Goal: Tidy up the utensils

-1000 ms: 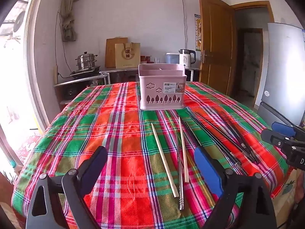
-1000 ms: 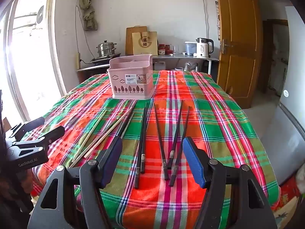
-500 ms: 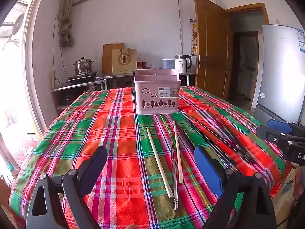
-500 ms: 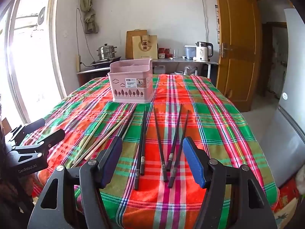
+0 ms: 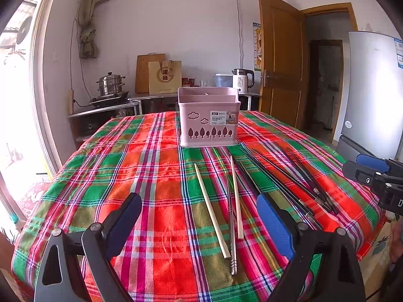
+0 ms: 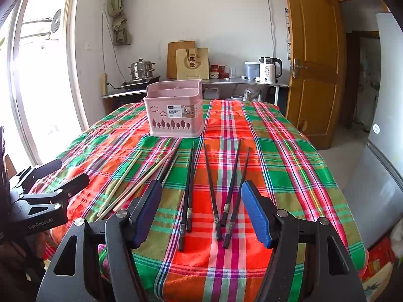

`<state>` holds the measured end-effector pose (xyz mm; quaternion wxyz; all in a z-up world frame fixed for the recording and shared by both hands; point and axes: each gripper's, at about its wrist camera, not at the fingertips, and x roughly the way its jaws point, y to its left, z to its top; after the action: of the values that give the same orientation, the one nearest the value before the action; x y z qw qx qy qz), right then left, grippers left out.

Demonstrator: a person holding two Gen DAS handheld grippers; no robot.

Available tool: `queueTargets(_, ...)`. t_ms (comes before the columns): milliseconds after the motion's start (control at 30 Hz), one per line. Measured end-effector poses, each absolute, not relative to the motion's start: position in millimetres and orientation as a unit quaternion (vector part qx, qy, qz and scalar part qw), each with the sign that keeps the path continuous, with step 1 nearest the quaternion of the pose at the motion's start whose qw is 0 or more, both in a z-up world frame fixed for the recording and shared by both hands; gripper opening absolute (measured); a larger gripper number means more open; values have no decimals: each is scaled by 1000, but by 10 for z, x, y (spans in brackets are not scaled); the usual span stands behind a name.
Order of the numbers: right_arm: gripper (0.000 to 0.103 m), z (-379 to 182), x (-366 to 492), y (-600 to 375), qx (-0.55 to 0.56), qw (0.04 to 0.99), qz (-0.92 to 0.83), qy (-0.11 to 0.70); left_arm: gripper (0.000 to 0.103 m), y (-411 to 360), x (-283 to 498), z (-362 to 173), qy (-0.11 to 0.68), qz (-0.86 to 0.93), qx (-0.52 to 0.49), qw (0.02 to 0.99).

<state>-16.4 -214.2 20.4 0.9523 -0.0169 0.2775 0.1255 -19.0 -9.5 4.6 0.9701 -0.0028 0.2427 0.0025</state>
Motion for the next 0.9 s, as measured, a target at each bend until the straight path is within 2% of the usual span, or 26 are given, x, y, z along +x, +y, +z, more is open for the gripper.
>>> queueTargets(900,66,223,-188,-2142,-16,954,125,271,92,-82,-274,98,229,-2,-16,973)
